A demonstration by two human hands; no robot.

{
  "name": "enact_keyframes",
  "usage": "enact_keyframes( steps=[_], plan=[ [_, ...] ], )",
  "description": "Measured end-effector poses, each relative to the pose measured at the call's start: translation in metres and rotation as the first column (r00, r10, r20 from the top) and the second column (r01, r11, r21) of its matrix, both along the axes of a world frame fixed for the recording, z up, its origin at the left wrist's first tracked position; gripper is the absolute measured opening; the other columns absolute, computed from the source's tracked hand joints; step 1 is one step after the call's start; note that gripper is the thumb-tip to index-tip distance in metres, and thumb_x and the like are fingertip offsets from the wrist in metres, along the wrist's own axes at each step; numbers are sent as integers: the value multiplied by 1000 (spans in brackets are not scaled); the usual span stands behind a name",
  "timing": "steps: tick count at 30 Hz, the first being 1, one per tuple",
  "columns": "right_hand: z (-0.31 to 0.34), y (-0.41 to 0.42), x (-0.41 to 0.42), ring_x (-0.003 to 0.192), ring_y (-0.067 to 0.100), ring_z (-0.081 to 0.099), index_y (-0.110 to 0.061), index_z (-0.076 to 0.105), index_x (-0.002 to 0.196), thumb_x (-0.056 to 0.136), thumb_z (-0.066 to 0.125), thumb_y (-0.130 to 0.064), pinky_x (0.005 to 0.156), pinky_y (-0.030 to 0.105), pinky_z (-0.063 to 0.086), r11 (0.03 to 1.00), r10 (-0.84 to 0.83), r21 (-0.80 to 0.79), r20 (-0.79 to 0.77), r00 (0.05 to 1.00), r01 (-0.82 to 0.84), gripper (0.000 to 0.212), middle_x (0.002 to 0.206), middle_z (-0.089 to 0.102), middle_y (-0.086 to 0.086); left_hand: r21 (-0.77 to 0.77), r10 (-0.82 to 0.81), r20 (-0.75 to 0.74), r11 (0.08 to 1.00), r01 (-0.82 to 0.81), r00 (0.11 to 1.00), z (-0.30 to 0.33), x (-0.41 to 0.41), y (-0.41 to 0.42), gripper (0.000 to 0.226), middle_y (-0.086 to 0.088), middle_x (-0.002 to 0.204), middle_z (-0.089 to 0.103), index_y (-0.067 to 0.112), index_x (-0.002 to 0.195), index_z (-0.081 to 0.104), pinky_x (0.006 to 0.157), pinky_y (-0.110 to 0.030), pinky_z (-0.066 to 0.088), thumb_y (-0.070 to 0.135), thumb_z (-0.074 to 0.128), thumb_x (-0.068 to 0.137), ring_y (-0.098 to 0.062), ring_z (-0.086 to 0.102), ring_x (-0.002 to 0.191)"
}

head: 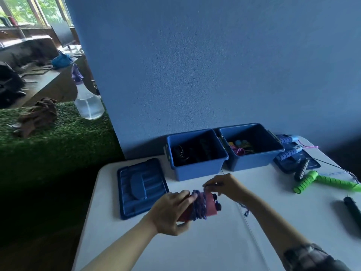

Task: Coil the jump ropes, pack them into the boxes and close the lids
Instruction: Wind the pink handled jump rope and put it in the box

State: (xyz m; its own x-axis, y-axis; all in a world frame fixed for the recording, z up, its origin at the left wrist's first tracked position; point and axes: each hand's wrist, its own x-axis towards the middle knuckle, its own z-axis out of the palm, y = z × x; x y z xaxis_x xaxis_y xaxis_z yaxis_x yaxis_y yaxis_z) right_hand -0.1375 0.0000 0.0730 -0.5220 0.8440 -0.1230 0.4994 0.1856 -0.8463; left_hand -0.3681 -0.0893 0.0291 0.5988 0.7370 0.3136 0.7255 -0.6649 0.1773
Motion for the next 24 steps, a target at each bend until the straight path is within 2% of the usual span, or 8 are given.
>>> enact_keyframes(
  steps=[3, 6, 8, 10, 13, 18, 22, 24],
  plan=[
    [-7, -2, -2, 47, 1, 50, -5, 73, 91, 85, 62, 3, 48, 13, 42, 966, -229, -156, -141, 963, 207, 14, 63, 64, 4, -25, 54, 153, 998, -51, 987, 5, 5, 2, 64, -7, 114, 56, 11, 133, 40, 63, -30, 52, 40, 64, 81, -19, 59, 78],
    [-20, -7, -8, 34, 1, 42, -6, 67, 59, 84, 47, 16, 42, 15, 38, 936, -306, -199, -49, 951, 291, 38, 46, 55, 3, -88, 155, 302, 987, -134, 941, 12, 13, 4, 61, -3, 112, 55, 14, 134, 38, 64, -32, 52, 36, 62, 82, -19, 61, 81],
    [-29, -16, -15, 35, 6, 48, -15, 64, 48, 88, 50, 10, 46, 24, 42, 928, -291, -260, -57, 955, 267, 49, 44, 56, 2, -118, 224, 364, 974, -193, 904, 14, 18, 5, 57, 0, 109, 56, 18, 131, 40, 62, -28, 51, 36, 61, 81, -17, 61, 78],
    [-32, -24, -22, 38, 9, 50, -17, 66, 58, 92, 53, -4, 44, 24, 42, 922, -300, -279, -67, 952, 270, 39, 50, 59, 1, -166, 317, 387, 948, -272, 866, 14, 21, 7, 51, 2, 106, 57, 23, 126, 40, 60, -25, 49, 39, 59, 81, -14, 61, 77],
    [-35, -39, -35, 46, 14, 56, -18, 70, 84, 93, 56, -11, 42, 25, 44, 895, -348, -327, -88, 933, 303, 18, 60, 61, 0, -223, 480, 313, 876, -428, 820, 8, 22, 10, 50, 3, 106, 56, 24, 122, 42, 60, -22, 43, 45, 58, 80, -16, 63, 80],
    [-40, -53, -47, 34, 3, 44, -13, 70, 75, 91, 55, -15, 43, 14, 36, 949, -306, -44, 111, 945, 312, 22, 51, 55, -5, -268, 631, 53, 756, -597, 774, 4, 19, 17, 58, 0, 117, 50, 23, 132, 40, 69, -32, 46, 52, 52, 83, -23, 61, 96],
    [-33, -55, -50, 59, 5, 50, -11, 73, 98, 81, 54, -2, 56, 7, 33, 963, -244, 171, 219, 945, 209, 26, 80, 54, 3, -231, 628, -130, 734, -639, 767, 3, 23, 17, 63, -5, 122, 44, 25, 137, 30, 70, -33, 48, 50, 46, 82, -26, 58, 100],
    [-30, -53, -49, 77, 19, 56, -9, 73, 98, 75, 49, 4, 63, 10, 31, 965, -180, 237, 295, 938, 110, 35, 91, 60, 10, -218, 628, -190, 722, -656, 755, 4, 29, 17, 61, -6, 122, 43, 27, 135, 30, 73, -35, 45, 42, 47, 79, -29, 57, 99]
  ],
)
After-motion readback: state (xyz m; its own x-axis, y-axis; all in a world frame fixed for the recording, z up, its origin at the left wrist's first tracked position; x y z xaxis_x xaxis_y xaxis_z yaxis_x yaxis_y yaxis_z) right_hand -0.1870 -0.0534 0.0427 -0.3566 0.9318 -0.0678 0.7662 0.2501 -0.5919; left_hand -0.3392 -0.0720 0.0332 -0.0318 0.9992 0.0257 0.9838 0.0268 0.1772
